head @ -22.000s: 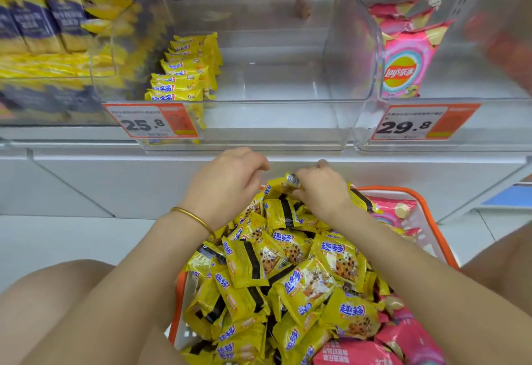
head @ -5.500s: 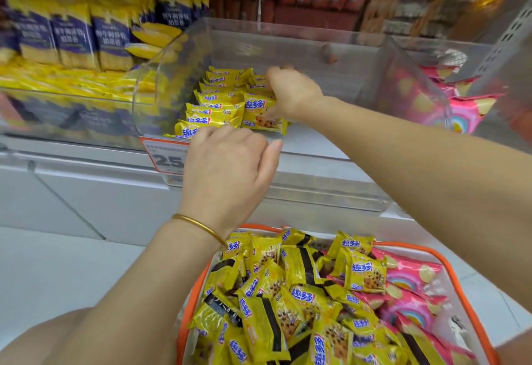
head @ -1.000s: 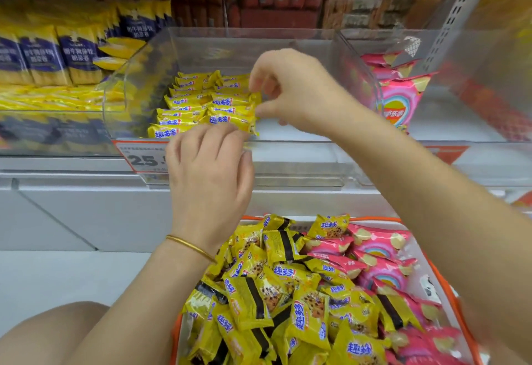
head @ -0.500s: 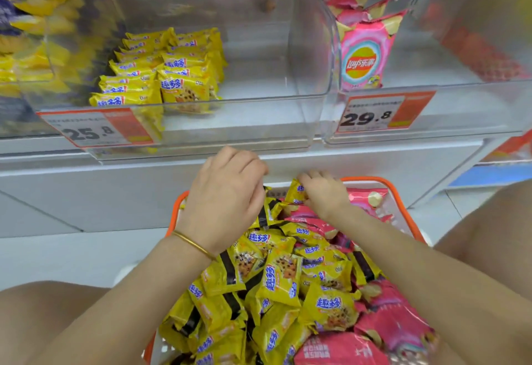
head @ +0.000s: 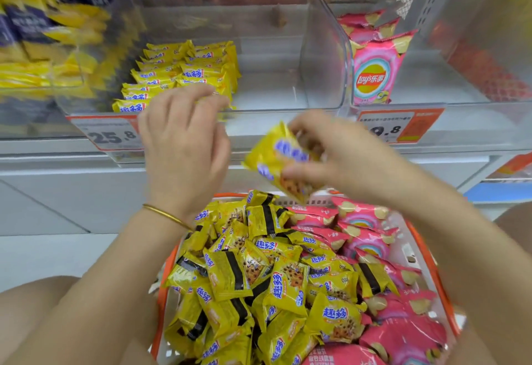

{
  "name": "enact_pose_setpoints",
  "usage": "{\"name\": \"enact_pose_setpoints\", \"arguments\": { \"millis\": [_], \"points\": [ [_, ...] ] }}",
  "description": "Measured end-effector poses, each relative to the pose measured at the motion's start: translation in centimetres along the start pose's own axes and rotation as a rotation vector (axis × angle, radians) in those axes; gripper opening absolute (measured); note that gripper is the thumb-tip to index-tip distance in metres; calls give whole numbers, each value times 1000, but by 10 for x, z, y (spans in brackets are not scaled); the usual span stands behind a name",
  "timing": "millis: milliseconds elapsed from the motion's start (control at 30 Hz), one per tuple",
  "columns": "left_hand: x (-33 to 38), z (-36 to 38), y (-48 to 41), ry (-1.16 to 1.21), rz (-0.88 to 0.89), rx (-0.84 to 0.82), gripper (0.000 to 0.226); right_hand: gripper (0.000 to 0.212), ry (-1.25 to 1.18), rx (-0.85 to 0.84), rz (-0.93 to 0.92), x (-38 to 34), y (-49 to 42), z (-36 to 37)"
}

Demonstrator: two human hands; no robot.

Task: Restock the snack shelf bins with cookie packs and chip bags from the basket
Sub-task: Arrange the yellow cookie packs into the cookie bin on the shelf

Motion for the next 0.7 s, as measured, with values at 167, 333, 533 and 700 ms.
{"name": "enact_pose_setpoints", "arguments": {
  "millis": [167, 333, 533, 700],
  "points": [
    [-32, 8, -4, -57, -123, -48, 23, 36, -51, 384, -196, -60, -57, -68],
    [-33, 14, -1, -134, -113, -93, 27, 42, 275, 157, -116, -56, -163, -5],
    [-34, 14, -2, -117, -123, -113, 30, 19, 469, -58, -111, -48, -202, 66],
    [-34, 13, -2, -96, -112, -120, 32, 37, 564, -110, -126, -39, -203, 63]
  ]
}}
Point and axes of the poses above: each hand's wrist, its own y-axis away from the middle knuckle, its own z-axis out of the palm, x = y × z, the point moved 9 cm from there along -y, towards the middle knuckle, and after that the axes turned 11 degrees about -y, right-handed, at the moved point
